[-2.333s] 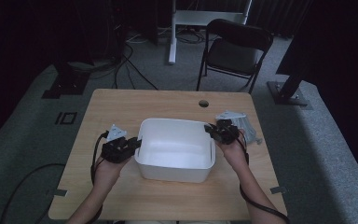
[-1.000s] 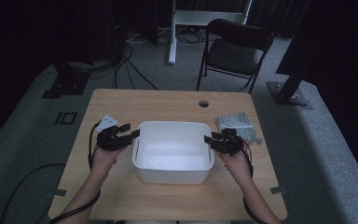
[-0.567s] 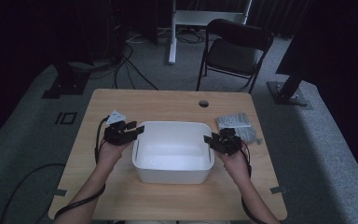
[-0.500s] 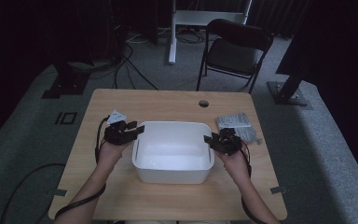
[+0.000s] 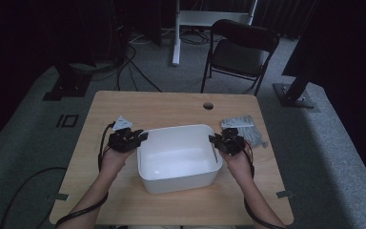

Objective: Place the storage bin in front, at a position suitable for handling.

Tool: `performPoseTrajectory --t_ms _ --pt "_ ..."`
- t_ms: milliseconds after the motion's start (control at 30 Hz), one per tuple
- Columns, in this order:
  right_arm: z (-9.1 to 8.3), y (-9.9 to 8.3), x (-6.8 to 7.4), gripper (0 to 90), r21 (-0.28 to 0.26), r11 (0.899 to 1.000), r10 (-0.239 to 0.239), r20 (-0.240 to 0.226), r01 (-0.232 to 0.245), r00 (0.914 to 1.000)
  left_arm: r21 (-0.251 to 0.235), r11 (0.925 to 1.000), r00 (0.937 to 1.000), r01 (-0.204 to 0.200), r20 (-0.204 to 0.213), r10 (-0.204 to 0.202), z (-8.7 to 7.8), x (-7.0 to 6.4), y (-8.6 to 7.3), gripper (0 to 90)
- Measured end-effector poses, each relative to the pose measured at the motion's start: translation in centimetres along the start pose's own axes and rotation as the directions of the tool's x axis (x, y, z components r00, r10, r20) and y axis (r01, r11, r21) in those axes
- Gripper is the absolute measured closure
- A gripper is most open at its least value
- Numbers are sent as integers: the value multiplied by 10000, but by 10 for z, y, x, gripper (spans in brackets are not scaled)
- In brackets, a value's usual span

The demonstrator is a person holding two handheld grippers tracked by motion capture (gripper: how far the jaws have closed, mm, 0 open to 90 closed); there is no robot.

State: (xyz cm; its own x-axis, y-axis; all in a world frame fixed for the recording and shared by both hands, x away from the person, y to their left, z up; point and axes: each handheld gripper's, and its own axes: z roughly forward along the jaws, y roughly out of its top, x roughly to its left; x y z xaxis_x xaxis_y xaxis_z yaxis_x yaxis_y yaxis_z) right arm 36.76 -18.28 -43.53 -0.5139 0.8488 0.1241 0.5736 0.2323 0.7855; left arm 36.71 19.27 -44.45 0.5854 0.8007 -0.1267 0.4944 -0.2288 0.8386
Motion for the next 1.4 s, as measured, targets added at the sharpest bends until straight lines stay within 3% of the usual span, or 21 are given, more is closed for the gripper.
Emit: performPoseTrajectory --t_ms 100,267,533,733,767,933,1067,1233,1400 --pt "1 2 1 785 67 9999 -147 65 146 9999 -188 9998 9999 71 88 -69 -4 -1 -4 690" --pt "6 7 -1 794 148 9992 -381 6 381 9993 -101 9999 9999 42 97 -41 -8 -5 -6 716" --pt "14 15 -10 796 148 9978 -637 -606 647 9961 -36 10000 9997 48 -226 -48 -15 -14 -10 735" --pt "16 17 -13 799 179 9971 -720 -808 736 9941 -14 9999 9981 -114 -612 113 -19 -24 -13 758" --pt "16 17 -13 799 166 9972 -713 -871 730 9936 -55 9998 9958 -201 -890 195 -20 -27 -15 764" --pt "15 17 -10 799 191 9960 -854 -778 871 9933 -28 9998 9928 -191 -1181 186 -20 -30 -14 794" --pt "14 15 -10 796 149 9973 -707 -825 722 9941 -23 9997 9925 -223 -1199 219 -19 -29 -14 801" --pt "12 12 -4 788 113 9978 -649 -703 659 9954 107 9996 9953 -271 -930 280 -18 -17 -10 805" --pt "9 9 0 784 64 9986 -520 -632 525 9966 98 9992 9962 -376 -788 382 -18 -15 -10 805"
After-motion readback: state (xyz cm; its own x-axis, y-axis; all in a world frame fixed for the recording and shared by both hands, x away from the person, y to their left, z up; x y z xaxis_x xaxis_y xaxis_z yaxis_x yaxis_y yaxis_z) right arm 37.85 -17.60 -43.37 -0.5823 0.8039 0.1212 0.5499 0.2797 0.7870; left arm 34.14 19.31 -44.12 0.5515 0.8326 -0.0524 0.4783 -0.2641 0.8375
